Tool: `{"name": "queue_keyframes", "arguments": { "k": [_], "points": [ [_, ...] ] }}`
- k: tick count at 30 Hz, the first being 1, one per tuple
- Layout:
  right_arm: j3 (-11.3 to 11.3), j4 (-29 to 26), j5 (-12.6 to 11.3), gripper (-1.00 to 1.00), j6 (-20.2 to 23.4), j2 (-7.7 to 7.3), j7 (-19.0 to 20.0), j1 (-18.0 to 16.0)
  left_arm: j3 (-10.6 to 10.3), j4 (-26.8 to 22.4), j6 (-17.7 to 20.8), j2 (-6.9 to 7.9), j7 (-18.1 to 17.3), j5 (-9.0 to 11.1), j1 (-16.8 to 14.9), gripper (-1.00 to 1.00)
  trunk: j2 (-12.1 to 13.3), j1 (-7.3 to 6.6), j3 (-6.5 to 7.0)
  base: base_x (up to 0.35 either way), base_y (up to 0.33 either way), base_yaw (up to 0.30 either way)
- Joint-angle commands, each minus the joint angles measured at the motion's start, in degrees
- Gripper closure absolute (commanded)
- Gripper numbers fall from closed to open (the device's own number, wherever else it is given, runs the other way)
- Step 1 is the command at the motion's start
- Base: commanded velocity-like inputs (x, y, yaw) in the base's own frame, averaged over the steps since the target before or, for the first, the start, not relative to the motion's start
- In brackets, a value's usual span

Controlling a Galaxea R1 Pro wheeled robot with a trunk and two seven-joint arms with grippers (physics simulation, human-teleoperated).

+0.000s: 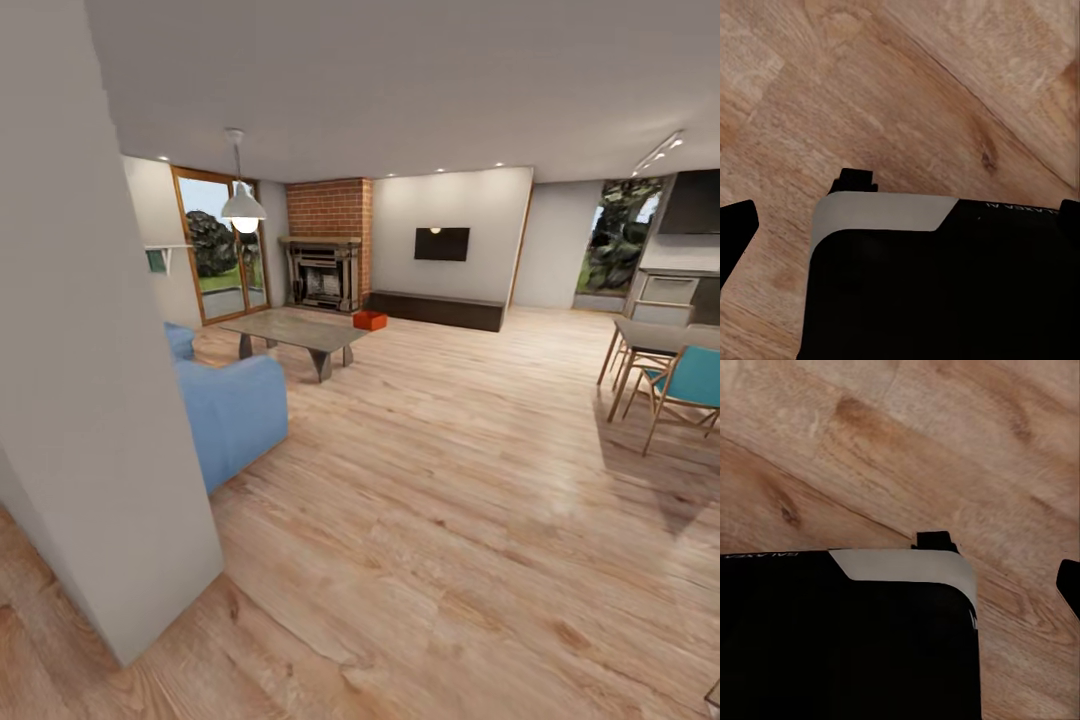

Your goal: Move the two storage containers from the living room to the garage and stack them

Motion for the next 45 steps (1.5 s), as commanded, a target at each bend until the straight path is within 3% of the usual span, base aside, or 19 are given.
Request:
{"name": "queue_keyframes", "arguments": {
  "k": [1,16,45],
  "points": [
    [0.44,0.18,-0.6,-1.0,-0.31,0.03,0.21,-0.07,0.36,0.02,-0.01,-0.02,-0.19,0.49,-0.03,-1.0,-0.04,0.04,-0.06,0.327,0.0,0.0],
    [0.43,0.18,-0.62,-1.0,-0.31,-0.04,0.21,-0.07,0.4,0.02,-0.34,-0.5,-0.19,0.54,-0.01,-1.0,-0.04,0.04,-0.05,0.327,0.0,-0.019],
    [0.43,0.18,-0.63,-1.0,-0.31,-0.07,0.21,-0.07,0.4,-0.01,-0.43,-0.43,-0.19,0.4,-0.01,-1.0,-0.04,0.04,0.02,0.327,0.0,-0.278]
  ]
}}
